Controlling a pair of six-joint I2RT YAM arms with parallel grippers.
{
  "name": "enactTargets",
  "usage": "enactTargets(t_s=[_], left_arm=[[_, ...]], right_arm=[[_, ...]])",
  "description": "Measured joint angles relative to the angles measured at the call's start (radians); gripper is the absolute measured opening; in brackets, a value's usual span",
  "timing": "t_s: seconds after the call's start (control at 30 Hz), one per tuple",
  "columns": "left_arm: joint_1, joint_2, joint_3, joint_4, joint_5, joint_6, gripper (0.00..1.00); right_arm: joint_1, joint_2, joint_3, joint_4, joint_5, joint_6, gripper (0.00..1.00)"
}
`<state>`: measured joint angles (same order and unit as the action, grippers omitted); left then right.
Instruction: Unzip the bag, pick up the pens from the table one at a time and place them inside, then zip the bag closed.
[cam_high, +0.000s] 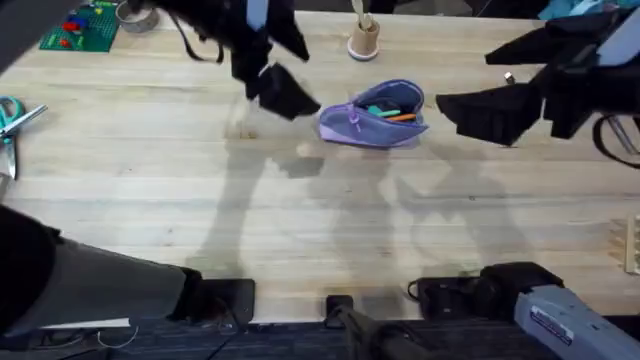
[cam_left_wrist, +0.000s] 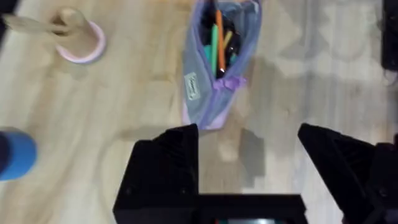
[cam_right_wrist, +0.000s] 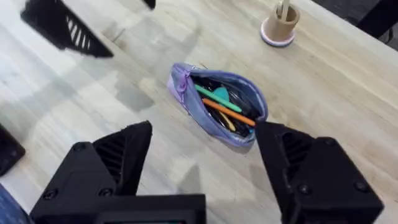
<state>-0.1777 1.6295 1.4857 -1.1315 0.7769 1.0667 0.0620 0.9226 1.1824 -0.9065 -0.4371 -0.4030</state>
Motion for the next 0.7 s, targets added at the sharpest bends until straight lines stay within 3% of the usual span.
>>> enactTargets(t_s=[0.27,0.47,0.7], left_arm=[[0.072,0.000,-0.191,0.149,0.063,0.067,0.997],[0.123,0.000,-0.300,0.266,0.096,0.080,0.996],[0.124,0.000,-0.358,0.336,0.103,0.084,0.995]], right_arm=[[0.022,0.000,0.000,0.006,0.015,0.085,0.996],[0.102,0.000,0.000,-0.005,0.021,0.118,0.996],[0.202,0.000,0.000,-0.007,0.085,0.242,0.996]])
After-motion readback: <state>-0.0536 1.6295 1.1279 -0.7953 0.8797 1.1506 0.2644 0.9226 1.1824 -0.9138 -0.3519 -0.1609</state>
